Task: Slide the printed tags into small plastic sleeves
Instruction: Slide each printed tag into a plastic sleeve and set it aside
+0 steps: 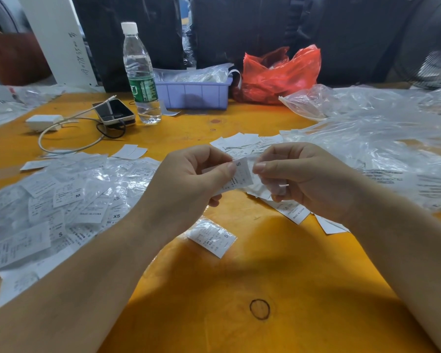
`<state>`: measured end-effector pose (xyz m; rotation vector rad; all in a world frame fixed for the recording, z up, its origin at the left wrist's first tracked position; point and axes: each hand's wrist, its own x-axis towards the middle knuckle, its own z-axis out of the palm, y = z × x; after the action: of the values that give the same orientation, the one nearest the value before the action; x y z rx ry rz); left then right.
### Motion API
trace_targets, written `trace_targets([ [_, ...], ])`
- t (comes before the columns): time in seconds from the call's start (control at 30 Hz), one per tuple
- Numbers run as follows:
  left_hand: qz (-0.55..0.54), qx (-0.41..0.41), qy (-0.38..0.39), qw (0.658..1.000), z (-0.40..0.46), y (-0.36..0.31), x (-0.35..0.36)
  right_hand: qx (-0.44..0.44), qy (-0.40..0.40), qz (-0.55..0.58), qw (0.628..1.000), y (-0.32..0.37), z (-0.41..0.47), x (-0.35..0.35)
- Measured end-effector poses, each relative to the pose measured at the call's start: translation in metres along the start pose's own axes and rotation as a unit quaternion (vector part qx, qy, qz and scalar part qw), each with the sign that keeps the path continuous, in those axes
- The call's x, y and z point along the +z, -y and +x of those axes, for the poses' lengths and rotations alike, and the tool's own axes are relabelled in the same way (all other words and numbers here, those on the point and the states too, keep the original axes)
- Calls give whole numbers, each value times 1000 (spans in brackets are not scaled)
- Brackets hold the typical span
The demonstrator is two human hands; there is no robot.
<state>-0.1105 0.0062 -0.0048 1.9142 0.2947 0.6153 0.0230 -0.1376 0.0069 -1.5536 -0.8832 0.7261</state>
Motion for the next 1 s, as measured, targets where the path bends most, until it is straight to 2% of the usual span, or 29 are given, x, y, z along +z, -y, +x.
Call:
trace_targets([
  [0.57, -13, -4, 3, 1000, -1, 0, -1, -5, 47, -2, 999, 0, -1, 3],
  [0.7, -28, -34, 11, 999, 0, 0, -2, -3, 27, -24, 999, 0, 0, 0],
  [0.87, -72, -85, 62, 992, 3, 1, -4, 0, 8, -8, 1000, 4, -1, -3],
  [1.0, -61, -79, 65, 993, 2, 2, -2, 1, 17, -20, 1000, 4, -2, 2],
])
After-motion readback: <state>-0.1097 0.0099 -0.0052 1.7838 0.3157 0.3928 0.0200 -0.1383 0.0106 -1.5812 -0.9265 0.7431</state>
